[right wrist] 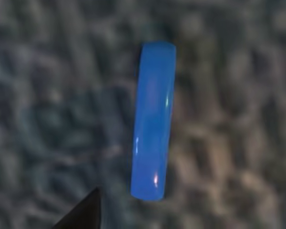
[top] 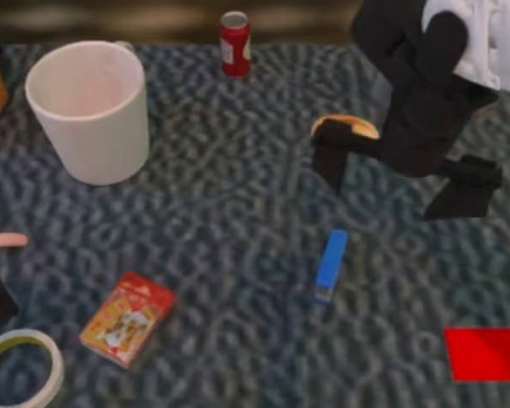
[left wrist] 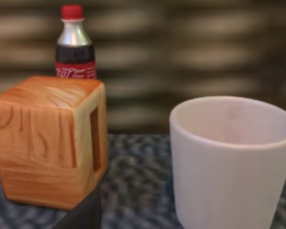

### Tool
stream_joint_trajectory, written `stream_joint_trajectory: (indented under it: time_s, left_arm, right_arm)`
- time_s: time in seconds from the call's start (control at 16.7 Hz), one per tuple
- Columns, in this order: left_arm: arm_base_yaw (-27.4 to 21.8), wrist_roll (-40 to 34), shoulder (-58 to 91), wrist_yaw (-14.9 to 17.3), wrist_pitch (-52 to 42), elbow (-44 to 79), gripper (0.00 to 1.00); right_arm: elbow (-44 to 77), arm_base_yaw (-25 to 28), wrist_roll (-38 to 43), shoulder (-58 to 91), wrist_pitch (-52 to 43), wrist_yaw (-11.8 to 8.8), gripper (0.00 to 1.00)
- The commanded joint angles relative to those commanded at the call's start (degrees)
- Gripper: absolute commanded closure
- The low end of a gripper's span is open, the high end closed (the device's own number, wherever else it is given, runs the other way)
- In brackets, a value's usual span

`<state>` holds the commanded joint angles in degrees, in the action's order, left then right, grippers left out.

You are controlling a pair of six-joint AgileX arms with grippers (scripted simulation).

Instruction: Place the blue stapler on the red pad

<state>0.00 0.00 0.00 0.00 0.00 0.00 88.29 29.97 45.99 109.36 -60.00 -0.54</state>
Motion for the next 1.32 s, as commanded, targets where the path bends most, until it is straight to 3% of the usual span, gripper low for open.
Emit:
stream_joint_trajectory:
  time_s: [0.36, 0.78, 1.32]
  left_arm:
    - [0.0, 0.0, 0.0, 0.0, 0.0, 0.0, 0.0]
    - [0.0, 0.0, 0.0, 0.0, 0.0, 0.0, 0.0]
    - [0.0, 0.0, 0.0, 0.0, 0.0, 0.0, 0.0]
  right_arm:
    - [13.8, 4.3, 6.7, 14.7, -7.8, -0.1, 0.0]
    - [14.1, 4.2, 6.9, 15.2, -7.8, -0.1, 0.0]
    - [3.1, 4.7, 7.3, 21.8, 10.0, 0.0, 0.0]
